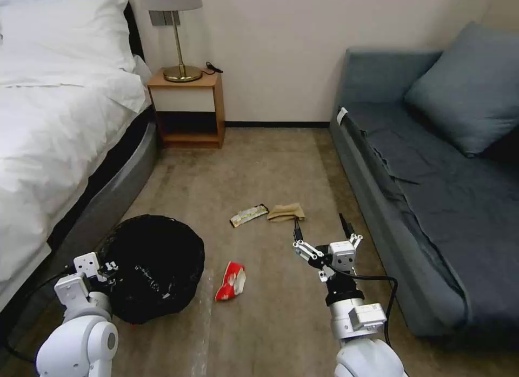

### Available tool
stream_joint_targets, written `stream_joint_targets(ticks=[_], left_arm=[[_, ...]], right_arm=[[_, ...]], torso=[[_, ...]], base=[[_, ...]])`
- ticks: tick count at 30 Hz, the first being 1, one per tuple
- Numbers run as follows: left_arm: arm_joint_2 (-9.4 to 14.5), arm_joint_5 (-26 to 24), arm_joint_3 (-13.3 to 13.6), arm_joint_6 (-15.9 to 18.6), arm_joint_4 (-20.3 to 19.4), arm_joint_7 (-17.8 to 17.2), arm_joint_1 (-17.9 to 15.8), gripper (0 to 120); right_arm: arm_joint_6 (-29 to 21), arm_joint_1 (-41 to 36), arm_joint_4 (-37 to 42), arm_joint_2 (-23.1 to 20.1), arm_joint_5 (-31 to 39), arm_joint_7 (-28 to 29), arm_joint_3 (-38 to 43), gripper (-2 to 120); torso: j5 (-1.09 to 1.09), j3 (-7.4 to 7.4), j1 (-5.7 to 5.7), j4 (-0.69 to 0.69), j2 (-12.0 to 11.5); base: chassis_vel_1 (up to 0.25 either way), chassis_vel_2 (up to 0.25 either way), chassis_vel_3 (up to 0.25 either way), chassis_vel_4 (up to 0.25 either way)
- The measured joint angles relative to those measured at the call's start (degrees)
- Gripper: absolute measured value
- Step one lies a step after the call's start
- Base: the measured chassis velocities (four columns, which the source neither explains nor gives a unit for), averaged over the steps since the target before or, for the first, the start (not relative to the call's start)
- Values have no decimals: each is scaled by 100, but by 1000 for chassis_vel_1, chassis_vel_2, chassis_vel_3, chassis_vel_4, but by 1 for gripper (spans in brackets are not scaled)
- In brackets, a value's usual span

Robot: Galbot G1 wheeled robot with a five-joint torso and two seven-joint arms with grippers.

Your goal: Pick up the trash bin, then pick up the garbage on the floor and place it into the trash bin.

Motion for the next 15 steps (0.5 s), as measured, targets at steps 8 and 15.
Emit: stream_joint_targets(ticks=[8, 15], left_arm=[[-7, 0, 0, -4, 1, 1, -7, 4], [-12, 4, -15, -8, 42, -3, -14, 4]], right_arm=[[76, 124, -122, -96, 61, -64, -54, 100], [-164, 500, -370, -269, 564, -52, -247, 100]], torso=[[1, 1, 1, -1, 0], [1, 0, 0, 0, 0]], base=[[-146, 133, 126, -132], [-3, 6, 8, -10]])
